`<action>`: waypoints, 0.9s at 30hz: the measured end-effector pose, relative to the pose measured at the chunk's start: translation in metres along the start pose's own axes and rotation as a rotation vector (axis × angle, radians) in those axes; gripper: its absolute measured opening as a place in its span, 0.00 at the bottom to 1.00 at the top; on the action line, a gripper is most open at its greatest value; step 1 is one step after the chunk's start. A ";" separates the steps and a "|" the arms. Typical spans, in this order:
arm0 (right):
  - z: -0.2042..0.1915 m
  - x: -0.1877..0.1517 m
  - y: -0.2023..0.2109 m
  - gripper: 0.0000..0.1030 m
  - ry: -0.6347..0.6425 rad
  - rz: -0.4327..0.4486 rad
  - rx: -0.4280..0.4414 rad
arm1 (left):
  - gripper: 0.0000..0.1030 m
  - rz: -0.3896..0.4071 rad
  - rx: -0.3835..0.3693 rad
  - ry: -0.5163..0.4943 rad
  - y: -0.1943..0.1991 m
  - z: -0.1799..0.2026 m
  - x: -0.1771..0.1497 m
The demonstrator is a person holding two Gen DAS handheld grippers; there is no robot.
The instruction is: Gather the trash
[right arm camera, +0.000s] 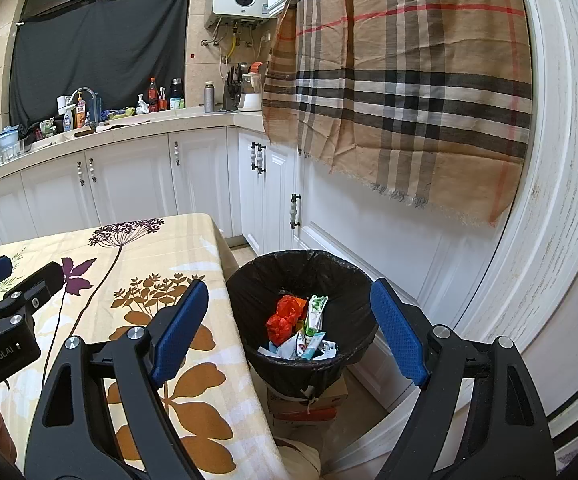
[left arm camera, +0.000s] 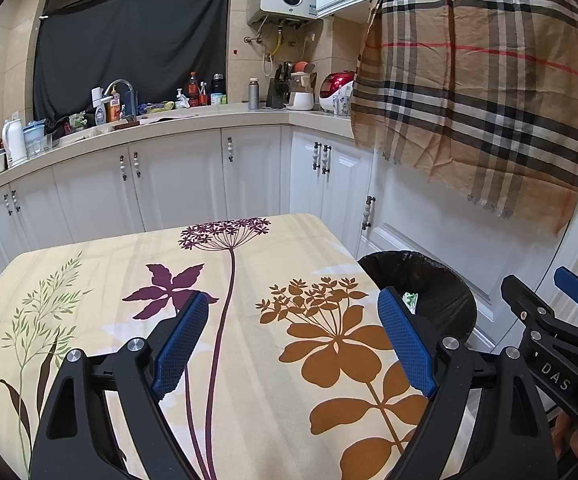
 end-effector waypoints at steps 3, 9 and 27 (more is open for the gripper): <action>0.000 0.000 0.000 0.79 0.000 -0.001 0.000 | 0.81 0.000 -0.002 -0.002 0.001 -0.001 0.000; 0.000 0.000 0.000 0.79 0.000 0.000 0.000 | 0.81 0.000 -0.001 -0.002 0.001 -0.001 0.000; -0.009 -0.003 0.003 0.79 0.013 -0.001 0.009 | 0.84 0.002 0.016 -0.005 0.002 -0.003 0.000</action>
Point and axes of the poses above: each gripper's, at about its wrist camera, not at the fingertips, and y roughly against the way its jaws point, z to its right, x to its top, the point moved 6 cm from there along -y, roughly the way its jaws point, and after that the axes turned 13 degrees about -x, right-handed, at the moved point
